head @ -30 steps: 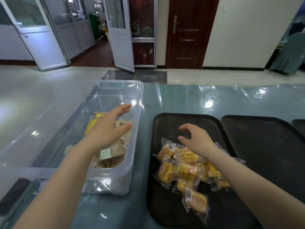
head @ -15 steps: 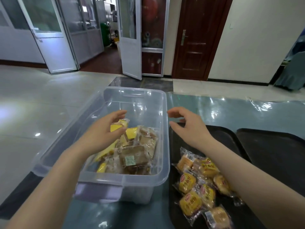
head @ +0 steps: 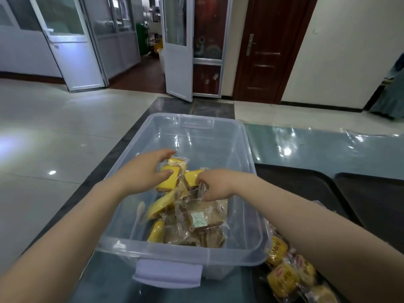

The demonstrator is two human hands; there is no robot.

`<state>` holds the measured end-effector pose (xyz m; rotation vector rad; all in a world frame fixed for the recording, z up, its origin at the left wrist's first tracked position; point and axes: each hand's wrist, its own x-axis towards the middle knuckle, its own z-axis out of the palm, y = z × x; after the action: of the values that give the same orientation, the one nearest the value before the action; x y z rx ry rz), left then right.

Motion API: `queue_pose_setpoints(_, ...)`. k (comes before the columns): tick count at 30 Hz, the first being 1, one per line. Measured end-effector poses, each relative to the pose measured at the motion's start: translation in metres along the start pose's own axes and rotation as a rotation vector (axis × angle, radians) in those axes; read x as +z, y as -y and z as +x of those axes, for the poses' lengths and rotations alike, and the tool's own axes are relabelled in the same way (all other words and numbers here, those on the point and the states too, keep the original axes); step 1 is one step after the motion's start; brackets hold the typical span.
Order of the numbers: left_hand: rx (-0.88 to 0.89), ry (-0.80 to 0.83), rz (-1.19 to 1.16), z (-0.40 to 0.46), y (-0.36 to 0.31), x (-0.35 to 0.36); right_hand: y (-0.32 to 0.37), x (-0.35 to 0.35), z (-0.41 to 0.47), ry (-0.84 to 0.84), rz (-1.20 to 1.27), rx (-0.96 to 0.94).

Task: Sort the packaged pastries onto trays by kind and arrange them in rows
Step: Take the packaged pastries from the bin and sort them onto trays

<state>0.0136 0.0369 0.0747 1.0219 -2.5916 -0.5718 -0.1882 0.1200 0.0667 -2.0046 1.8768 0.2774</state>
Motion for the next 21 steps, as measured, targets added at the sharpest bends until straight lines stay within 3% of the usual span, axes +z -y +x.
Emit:
queue_pose_setpoints(10, -0.137, 0.326, 0.073, 0.017, 0.046, 0.047, 0.006, 0.045, 0.048, 0.32, -0.175, 0.084)
queue_pose_setpoints(15, -0.05, 0.544, 0.117, 0.016, 0.031, 0.078, 0.009, 0.052, 0.053, 0.293, -0.207, 0.02)
queue_pose_setpoints(21, 0.071, 0.757, 0.233, 0.015, 0.027, 0.105, 0.003, 0.056, 0.055, 0.426, -0.094, 0.045)
